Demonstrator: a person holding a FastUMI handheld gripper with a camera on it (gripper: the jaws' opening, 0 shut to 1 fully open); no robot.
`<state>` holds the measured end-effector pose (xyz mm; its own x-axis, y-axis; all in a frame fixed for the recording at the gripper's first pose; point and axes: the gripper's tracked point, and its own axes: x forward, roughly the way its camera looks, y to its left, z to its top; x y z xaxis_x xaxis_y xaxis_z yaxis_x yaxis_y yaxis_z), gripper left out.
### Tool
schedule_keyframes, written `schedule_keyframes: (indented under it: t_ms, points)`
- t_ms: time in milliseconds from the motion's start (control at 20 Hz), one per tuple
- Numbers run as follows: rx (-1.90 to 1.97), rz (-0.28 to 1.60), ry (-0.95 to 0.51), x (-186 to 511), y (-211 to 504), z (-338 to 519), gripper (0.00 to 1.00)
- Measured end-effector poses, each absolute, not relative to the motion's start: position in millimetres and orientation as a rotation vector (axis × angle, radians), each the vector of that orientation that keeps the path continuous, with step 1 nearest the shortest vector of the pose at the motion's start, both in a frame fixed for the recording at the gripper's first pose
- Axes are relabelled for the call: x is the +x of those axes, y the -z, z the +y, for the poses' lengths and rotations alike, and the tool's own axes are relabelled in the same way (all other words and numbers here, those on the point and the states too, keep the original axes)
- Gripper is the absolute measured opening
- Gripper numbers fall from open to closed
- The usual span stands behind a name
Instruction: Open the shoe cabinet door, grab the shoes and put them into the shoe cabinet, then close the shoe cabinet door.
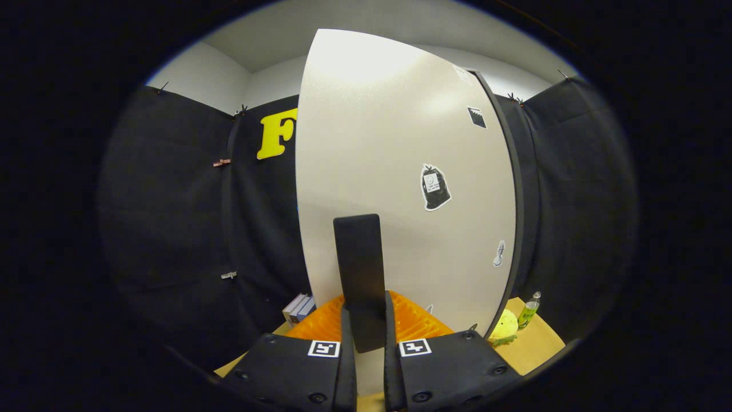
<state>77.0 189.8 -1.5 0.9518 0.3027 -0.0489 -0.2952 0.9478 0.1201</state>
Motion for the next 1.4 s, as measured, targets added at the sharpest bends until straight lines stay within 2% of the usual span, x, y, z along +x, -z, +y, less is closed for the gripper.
schedule_keyframes:
  t_ms: [350, 1100, 1200, 1400]
  points:
    - [0.104, 0.069, -0.277, 44, -2, 132, 0.21]
    - [0.114, 0.073, -0.171, 27, -3, 28, 0.19]
    - [0.106, 0.064, -0.145, 31, -4, 14, 0.14]
    - [0.097, 0.043, -0.140, 29, -10, -5, 0.14]
